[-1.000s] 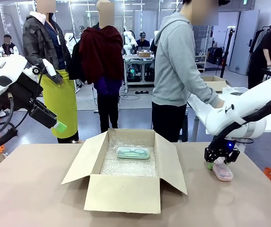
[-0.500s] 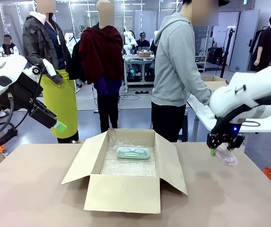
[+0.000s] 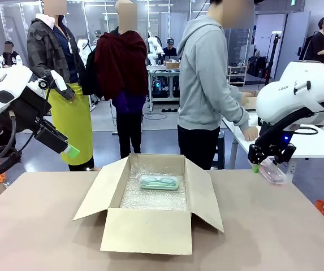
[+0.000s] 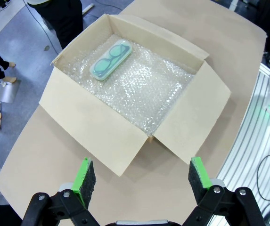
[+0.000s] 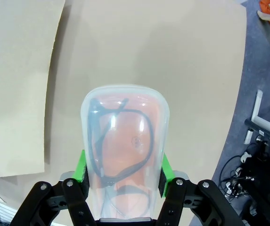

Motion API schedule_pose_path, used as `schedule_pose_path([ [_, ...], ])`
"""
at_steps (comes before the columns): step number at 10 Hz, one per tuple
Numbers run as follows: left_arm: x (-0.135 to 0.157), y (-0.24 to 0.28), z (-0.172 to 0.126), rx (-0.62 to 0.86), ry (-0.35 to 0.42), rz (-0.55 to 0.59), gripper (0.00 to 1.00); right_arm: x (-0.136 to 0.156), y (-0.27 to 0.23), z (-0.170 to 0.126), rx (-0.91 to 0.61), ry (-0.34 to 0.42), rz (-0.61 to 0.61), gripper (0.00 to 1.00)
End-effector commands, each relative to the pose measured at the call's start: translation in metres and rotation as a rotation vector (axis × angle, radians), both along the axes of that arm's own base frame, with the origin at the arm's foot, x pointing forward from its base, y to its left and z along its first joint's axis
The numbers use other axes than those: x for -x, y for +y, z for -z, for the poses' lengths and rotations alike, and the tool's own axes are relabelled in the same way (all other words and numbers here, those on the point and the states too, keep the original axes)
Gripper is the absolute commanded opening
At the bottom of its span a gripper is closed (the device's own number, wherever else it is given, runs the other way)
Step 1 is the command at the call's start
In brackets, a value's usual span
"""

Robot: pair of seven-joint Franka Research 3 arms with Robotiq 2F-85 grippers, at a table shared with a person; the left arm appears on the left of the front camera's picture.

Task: Pack the glasses set securely to prepare it for shipping.
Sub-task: Put the Glasses case from the right side of the table into the Package Box.

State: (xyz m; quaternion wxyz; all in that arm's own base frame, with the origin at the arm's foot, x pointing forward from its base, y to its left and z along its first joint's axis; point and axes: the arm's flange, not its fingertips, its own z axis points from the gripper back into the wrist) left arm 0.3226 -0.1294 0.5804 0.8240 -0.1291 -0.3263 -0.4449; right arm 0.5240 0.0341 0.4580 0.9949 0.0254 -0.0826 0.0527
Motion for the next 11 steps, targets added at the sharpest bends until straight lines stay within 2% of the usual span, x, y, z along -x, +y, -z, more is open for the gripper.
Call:
schedule_pose_path([
  [1, 0.000, 0.001, -0.002, 0.005, -0.009, -0.001, 1.00, -0.001, 0.000, -0.001, 0.000, 0.006, 0.000, 0.37],
  [4, 0.000, 0.001, -0.002, 0.005, -0.009, -0.001, 1.00, -0.001, 0.000, -0.001, 0.000, 0.006, 0.000, 0.37],
  [5, 0.000, 0.001, -0.002, 0.005, -0.009, -0.001, 1.00, 0.000, -0.001, 0.001, 0.000, 0.003, 0.001, 0.64],
  [6, 0.000, 0.001, -0.002, 0.005, -0.009, -0.001, 1.00, 0.006, 0.008, -0.010, 0.013, -0.009, -0.223, 0.64],
  [7, 0.000, 0.001, -0.002, 0.005, -0.009, -0.001, 1.00, 0.008, 0.027, -0.021, 0.098, -0.038, -0.401, 0.64],
  [8, 0.000, 0.001, -0.002, 0.005, -0.009, -0.001, 1.00, 0.006, 0.049, -0.033, 0.090, -0.047, -0.608, 0.64],
  [10, 0.000, 0.001, -0.002, 0.005, -0.009, -0.001, 1.00, 0.005, 0.082, -0.053, 0.132, -0.067, -0.864, 0.64],
  [11, 0.000, 0.001, -0.002, 0.005, -0.009, -0.001, 1.00, 0.007, 0.092, -0.061, 0.119, -0.063, -0.941, 0.64],
])
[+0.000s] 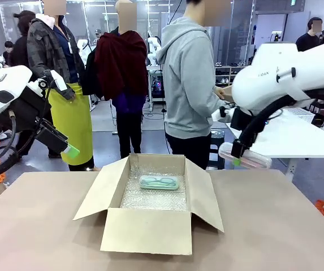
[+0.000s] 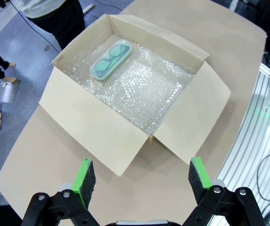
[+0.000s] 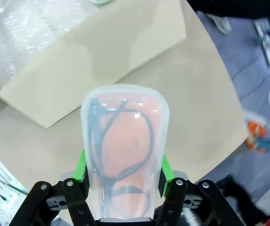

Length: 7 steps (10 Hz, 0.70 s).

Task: Pack the glasses set securely to prepare it for shipping.
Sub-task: Put the Glasses case from the right side of the table into the Package Box.

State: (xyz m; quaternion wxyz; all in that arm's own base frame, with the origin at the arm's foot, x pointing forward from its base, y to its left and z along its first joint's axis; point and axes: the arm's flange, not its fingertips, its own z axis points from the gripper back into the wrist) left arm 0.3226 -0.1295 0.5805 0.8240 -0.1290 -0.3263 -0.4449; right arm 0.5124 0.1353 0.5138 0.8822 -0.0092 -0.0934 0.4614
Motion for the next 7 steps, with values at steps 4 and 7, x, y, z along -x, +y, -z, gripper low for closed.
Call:
schedule_pose_path([
  [4, 0.000, 0.001, -0.001, 0.005, -0.009, -0.001, 1.00, -0.008, 0.075, -0.012, 0.025, 0.032, -0.412, 0.64],
  [7, 0.000, 0.001, -0.001, 0.005, -0.009, -0.001, 1.00, -0.013, 0.178, 0.016, 0.126, -0.074, -0.513, 0.64],
])
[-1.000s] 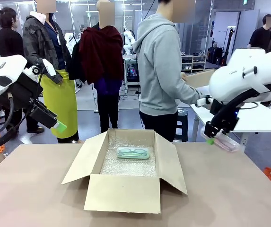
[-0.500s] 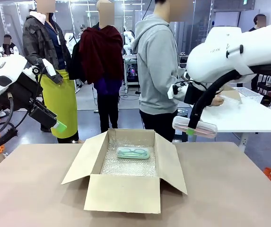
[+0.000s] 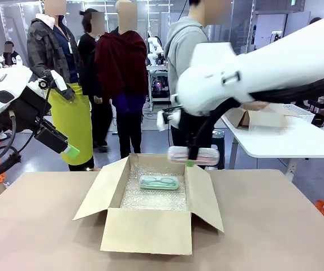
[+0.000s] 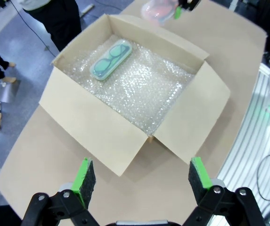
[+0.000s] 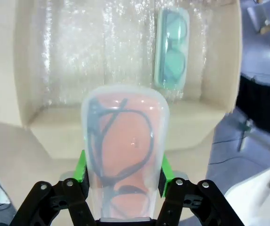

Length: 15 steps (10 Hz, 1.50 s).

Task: Pack the glasses set securely to prepare it for shipping.
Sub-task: Put the Glasses case from the right side of the table into the Package Box.

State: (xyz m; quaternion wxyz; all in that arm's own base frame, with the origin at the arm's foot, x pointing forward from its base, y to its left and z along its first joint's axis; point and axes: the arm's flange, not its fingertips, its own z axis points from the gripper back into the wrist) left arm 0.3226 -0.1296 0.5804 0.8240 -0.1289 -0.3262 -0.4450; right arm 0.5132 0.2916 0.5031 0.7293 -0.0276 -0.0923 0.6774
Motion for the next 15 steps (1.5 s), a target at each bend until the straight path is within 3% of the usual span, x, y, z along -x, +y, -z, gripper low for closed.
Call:
schedule_pose_path([
  [1, 0.000, 0.001, -0.002, 0.005, -0.009, -0.001, 1.00, -0.017, 0.043, 0.014, 0.043, -0.012, 0.022, 0.64],
  [3, 0.000, 0.001, -0.002, 0.005, -0.009, -0.001, 1.00, -0.024, 0.077, 0.039, 0.061, 0.015, 0.060, 0.64],
  [6, 0.000, 0.001, -0.002, 0.005, -0.009, -0.001, 1.00, -0.021, 0.104, 0.081, 0.014, -0.006, 0.100, 0.64],
  [15, 0.000, 0.001, -0.002, 0.005, -0.009, -0.001, 1.00, -0.007, 0.114, 0.158, 0.017, 0.030, 0.086, 0.64],
])
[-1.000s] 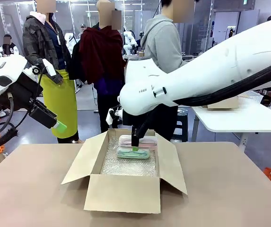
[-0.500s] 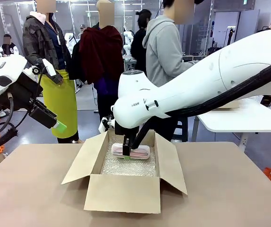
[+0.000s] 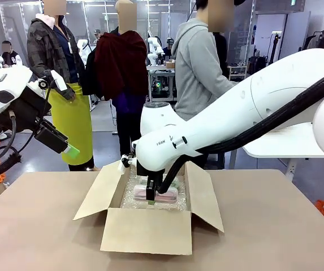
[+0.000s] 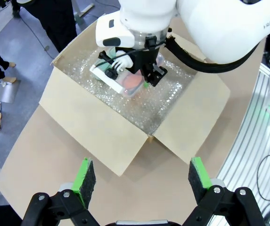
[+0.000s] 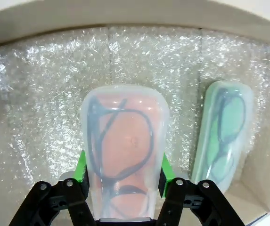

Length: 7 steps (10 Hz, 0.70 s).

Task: Pack the glasses set securely to prepare it for shipping.
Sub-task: Put the Glasses case from the right side of the table into the Package Box.

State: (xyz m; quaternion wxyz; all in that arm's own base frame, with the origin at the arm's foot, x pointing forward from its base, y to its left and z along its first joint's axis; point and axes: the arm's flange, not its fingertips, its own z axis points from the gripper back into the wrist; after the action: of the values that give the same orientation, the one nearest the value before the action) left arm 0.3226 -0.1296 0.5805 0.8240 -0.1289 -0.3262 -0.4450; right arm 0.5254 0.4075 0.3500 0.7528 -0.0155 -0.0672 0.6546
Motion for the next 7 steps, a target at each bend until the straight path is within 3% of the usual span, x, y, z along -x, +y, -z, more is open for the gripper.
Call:
schedule_pose_path([
  [1, 0.000, 0.001, -0.001, 0.005, -0.009, -0.001, 1.00, 0.006, -0.001, 0.014, 0.023, -0.013, 0.015, 0.64],
  [6, 0.000, 0.001, -0.001, 0.005, -0.009, -0.001, 1.00, 0.006, -0.004, 0.030, 0.059, 0.020, 0.006, 0.64],
  [7, 0.000, 0.001, -0.001, 0.005, -0.009, -0.001, 1.00, 0.006, -0.003, 0.026, 0.058, 0.012, 0.006, 0.82],
])
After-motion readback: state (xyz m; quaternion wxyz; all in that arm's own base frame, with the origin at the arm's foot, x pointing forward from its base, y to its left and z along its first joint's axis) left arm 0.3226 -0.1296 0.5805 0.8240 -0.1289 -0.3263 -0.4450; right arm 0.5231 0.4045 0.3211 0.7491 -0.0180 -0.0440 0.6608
